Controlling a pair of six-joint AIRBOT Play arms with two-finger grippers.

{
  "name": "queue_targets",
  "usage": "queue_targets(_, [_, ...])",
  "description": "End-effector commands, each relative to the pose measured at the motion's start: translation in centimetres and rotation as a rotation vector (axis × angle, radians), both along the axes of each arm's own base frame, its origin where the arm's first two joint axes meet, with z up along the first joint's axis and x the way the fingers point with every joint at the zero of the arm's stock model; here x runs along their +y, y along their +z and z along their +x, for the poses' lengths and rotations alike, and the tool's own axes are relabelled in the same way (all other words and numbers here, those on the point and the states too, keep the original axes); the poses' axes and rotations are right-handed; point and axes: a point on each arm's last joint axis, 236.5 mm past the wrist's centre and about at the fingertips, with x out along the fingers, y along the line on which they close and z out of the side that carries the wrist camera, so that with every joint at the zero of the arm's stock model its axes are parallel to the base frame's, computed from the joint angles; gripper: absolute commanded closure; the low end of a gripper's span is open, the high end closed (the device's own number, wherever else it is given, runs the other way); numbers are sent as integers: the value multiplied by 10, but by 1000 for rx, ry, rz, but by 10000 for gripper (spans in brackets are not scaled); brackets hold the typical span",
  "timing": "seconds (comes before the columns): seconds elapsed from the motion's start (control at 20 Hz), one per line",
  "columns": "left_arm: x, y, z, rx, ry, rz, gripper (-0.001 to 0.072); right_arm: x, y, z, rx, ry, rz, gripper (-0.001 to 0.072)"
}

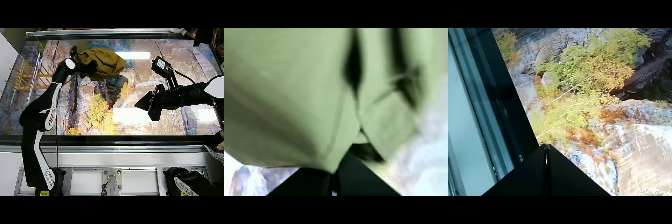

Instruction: Fold the clothes and pants, and hang the long-sleeved shirts on hangers.

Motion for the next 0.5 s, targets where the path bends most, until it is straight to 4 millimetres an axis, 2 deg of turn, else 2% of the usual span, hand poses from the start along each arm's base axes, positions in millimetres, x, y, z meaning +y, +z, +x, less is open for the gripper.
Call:
queue_targets(0.0, [0,87,-46,-110,-217,142,694,0,0,0,1,1,0,694])
queue_targets(0.15, [7,149,-106,-158,-329,379,693,0,0,0,1,1,1,694])
queue_targets(0.25, [5,174,-144,-183,-368,466,694,0,0,0,1,1,1,693])
queue_targets(0.35, [-3,178,-187,-174,-389,469,693,6,6,-3,9,8,38,693])
queue_targets(0.45, [-12,161,-230,-119,-385,428,693,17,18,-14,40,44,107,693])
